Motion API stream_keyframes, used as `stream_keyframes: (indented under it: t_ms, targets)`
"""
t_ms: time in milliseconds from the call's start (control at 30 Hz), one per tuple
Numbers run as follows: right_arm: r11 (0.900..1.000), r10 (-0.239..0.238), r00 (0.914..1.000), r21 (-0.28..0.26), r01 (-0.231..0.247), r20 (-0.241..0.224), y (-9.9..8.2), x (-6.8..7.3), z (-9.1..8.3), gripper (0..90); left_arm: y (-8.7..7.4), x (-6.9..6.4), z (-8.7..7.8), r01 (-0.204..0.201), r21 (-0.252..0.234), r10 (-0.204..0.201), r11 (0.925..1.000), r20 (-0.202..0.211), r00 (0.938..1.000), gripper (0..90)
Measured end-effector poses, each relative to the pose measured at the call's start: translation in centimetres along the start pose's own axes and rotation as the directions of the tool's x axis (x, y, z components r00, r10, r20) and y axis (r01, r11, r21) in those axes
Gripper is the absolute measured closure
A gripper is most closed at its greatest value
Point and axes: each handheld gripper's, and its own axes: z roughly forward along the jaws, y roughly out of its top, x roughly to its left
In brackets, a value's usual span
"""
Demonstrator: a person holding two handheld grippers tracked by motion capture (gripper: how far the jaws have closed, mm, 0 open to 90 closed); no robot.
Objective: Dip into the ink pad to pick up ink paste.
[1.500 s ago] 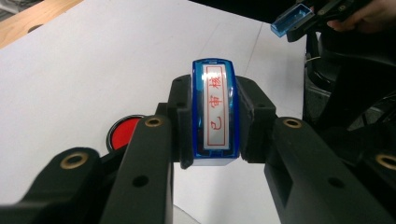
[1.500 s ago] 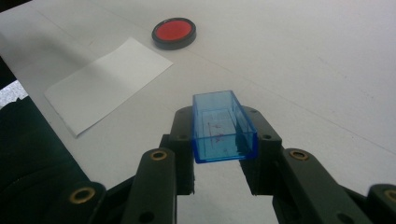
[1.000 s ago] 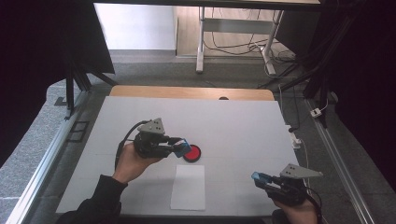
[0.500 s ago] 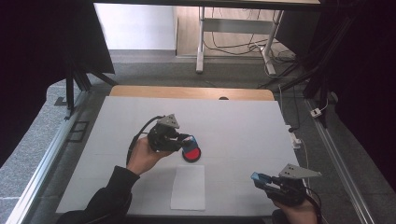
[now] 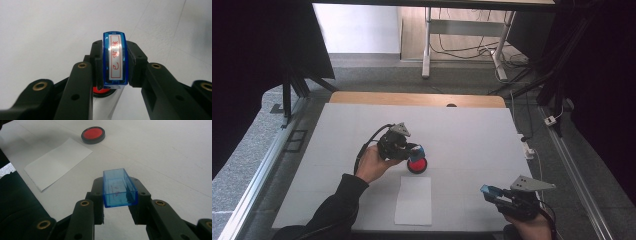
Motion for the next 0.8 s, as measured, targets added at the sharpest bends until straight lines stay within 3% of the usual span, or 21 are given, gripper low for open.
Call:
stream_keyframes:
  t_ms: [333,600,800]
  targets:
    - [1.0000,0.000,1.0000,0.002,0.000,-0.002,0.0,0.0,0.0,68.0,-0.4,0.7,2.1,0.027,0.045,-0.026,0.9986,-0.027,0.9993,70.1]
    - [1.0000,0.000,1.0000,0.002,0.000,-0.004,0.0,0.0,0.0,68.0,-0.8,1.3,2.7,0.062,0.072,-0.060,0.9955,-0.029,0.9978,70.2]
    - [1.0000,0.002,1.0000,0.002,-0.002,-0.003,0.0,0.0,0.0,67.9,-1.0,1.4,3.3,0.065,0.095,-0.061,0.9934,-0.045,0.9971,70.1]
